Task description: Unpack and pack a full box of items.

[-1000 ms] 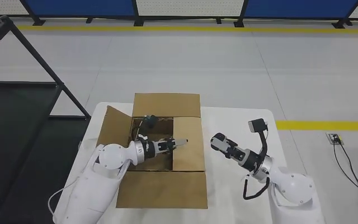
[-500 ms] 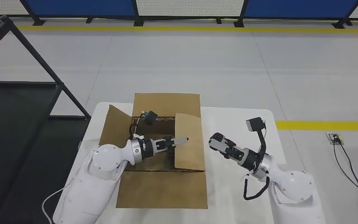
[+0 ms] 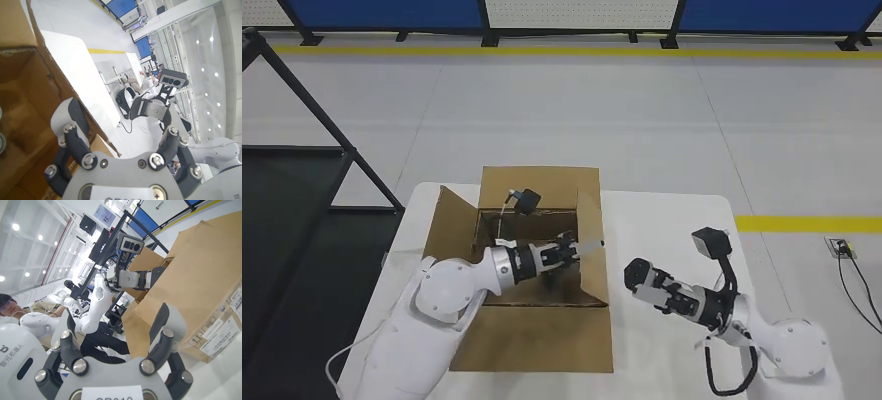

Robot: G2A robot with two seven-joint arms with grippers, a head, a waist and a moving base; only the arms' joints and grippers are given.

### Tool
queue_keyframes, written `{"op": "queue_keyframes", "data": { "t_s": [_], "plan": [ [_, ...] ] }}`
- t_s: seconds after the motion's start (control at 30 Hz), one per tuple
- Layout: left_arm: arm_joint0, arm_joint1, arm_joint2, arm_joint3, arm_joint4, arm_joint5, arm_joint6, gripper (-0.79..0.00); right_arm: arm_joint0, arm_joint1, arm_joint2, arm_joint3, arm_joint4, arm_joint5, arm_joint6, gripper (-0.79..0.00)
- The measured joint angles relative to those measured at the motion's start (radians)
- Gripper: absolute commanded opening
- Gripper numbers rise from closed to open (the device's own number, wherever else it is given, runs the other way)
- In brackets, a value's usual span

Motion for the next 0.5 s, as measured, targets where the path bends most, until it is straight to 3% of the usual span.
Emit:
{"op": "queue_keyframes", "data": {
  "t_s": [0.23,0.5],
  "plan": [
    [-0.049,-0.02,0.077,0.004,0.006,0.021,0.054,0.0,-0.04,0.022,0.02,-0.032,0.084,-0.048,0.066,0.0],
    [-0.111,-0.048,0.17,0.089,0.016,0.011,0.097,0.0,-0.043,0.046,0.009,-0.042,0.124,-0.06,0.113,0.0]
  ]
}}
